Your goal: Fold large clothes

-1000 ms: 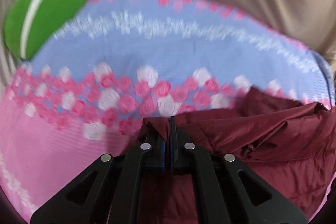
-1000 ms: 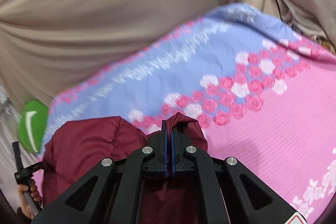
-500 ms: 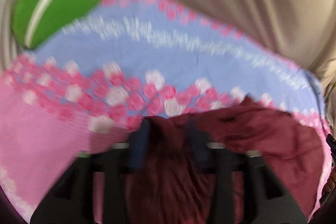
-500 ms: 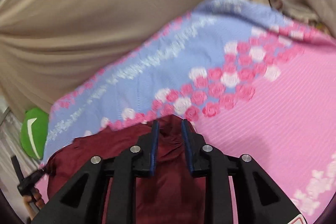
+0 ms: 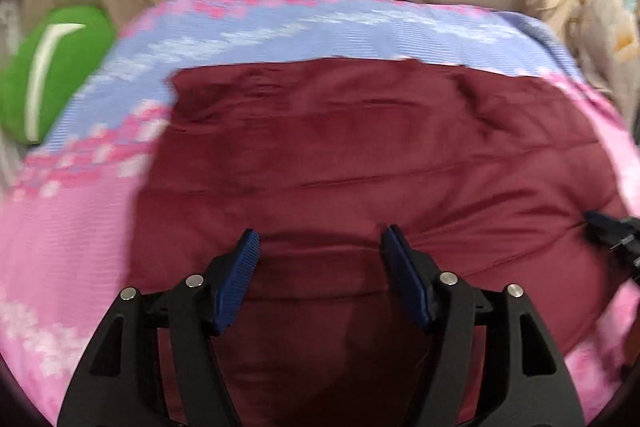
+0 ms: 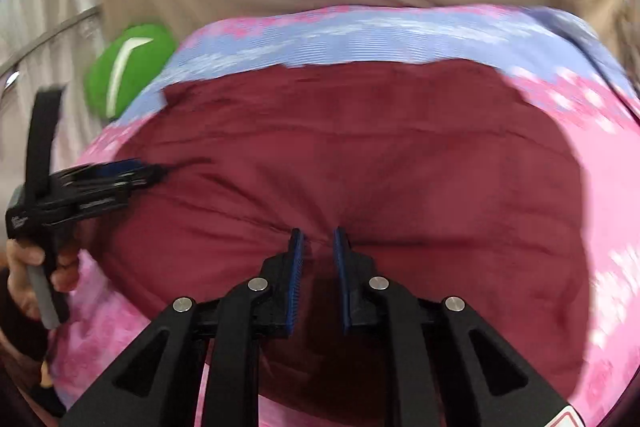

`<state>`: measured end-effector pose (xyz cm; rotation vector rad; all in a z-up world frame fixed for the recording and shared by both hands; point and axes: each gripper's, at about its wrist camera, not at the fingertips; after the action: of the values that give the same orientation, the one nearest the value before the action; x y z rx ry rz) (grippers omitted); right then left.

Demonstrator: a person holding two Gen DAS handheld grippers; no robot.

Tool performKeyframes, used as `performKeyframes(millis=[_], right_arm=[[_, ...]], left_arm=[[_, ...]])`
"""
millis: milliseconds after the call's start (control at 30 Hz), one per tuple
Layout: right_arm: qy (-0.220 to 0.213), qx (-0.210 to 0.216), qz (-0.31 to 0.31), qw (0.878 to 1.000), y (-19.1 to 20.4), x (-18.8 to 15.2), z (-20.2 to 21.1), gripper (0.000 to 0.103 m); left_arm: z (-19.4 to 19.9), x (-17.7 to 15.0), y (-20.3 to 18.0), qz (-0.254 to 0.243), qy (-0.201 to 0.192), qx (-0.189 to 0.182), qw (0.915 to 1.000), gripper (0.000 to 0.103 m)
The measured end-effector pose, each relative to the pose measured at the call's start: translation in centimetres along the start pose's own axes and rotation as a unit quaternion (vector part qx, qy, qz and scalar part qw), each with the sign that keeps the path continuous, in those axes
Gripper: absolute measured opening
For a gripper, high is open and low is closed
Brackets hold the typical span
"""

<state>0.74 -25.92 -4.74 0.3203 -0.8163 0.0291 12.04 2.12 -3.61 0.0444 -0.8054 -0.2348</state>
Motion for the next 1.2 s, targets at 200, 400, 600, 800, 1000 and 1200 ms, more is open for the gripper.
performKeyframes(millis=[200, 400, 600, 800, 1000, 1200], right_arm=[[-0.016, -0.095, -0.095, 0.991, -8.7, -2.4, 3.7, 0.004], [-0.056, -0.137, -0.111, 0.983, -11.2, 1.9, 7.0, 0.020], [-0.025, -0.116, -0.115, 0.986, -15.4, 10.8, 0.7, 0.020], [0.054, -0.033, -0.171, 0.983, -18.9, 12.7, -7.3, 0.030], [0.013, -0.106, -0.143, 0.984, -18.7, 13.6, -7.7, 0.001], [-0.041, -0.169, -0.167, 0.970, -19.5, 13.9, -5.1, 0.000]], left_arm=[[-1.3, -1.7, 6.8, 0.071, 0.025, 0.051, 0.9958, 0.077], [-0.5, 1.0, 10.8, 0.142, 0.024, 0.023, 0.9894, 0.071], [-1.6, 8.9, 7.8, 0.116, -0.031, 0.021, 0.9926, 0.073], [-9.3, 10.2, 7.1, 0.108, 0.036, 0.032, 0.9929, 0.073], [-12.3, 8.0, 8.4, 0.147, 0.057, 0.021, 0.9872, 0.076], [-12.7, 7.6, 8.1, 0.143, 0.055, 0.026, 0.9879, 0.078]])
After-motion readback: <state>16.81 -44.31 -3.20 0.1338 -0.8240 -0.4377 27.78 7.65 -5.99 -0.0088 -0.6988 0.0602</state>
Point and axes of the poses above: each gripper's, at about its wrist camera, not at the fingertips, and z roughly against the way its jaws point, y to its left, x to its top, and after that the axes turned 5 degrees about x, right-handed
